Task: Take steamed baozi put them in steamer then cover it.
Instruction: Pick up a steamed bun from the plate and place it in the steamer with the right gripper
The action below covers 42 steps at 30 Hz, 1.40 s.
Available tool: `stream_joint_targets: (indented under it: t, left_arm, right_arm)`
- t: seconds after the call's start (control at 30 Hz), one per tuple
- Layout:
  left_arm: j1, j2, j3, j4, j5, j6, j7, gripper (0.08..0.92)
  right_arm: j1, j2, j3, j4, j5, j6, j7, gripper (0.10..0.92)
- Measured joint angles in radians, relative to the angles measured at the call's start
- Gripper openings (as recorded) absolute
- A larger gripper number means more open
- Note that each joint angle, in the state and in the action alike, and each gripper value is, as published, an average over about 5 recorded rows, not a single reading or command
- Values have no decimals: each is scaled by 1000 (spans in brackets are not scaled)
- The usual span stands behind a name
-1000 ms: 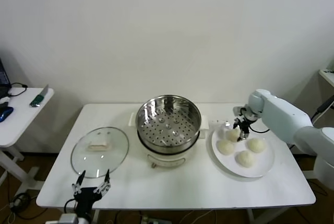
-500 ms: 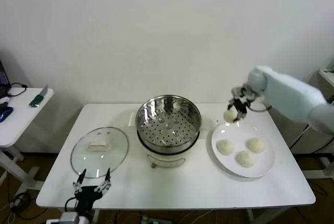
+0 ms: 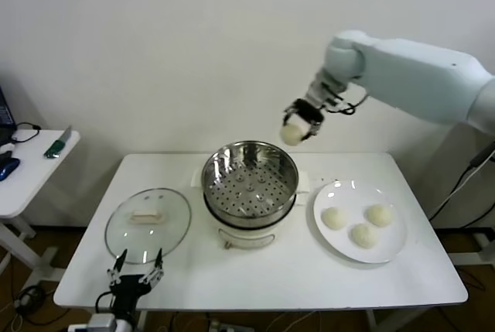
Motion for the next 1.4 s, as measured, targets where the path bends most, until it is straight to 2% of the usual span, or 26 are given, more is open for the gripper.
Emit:
stream_joint_targets:
  t: [0.27,0.63,0.93,1.4]
  left_arm:
    - [6,-1,-1,-5,0,-5,-3,823]
    - [-3,-2,2,9,4,-9,-7,823]
    - [-9,-2,1,19,4,-12,-8,823]
    - [-14,-1,2,27,6,-18,-11,823]
  right_arm:
    - [-68,74,14,-14,-190,97,86,662]
    - [-213,158,60,-152,-381,168,157,662]
    - [-293,214,90,-277,-457,203,183,662]
    - [-360,277,114,-430,-498,224,222,674]
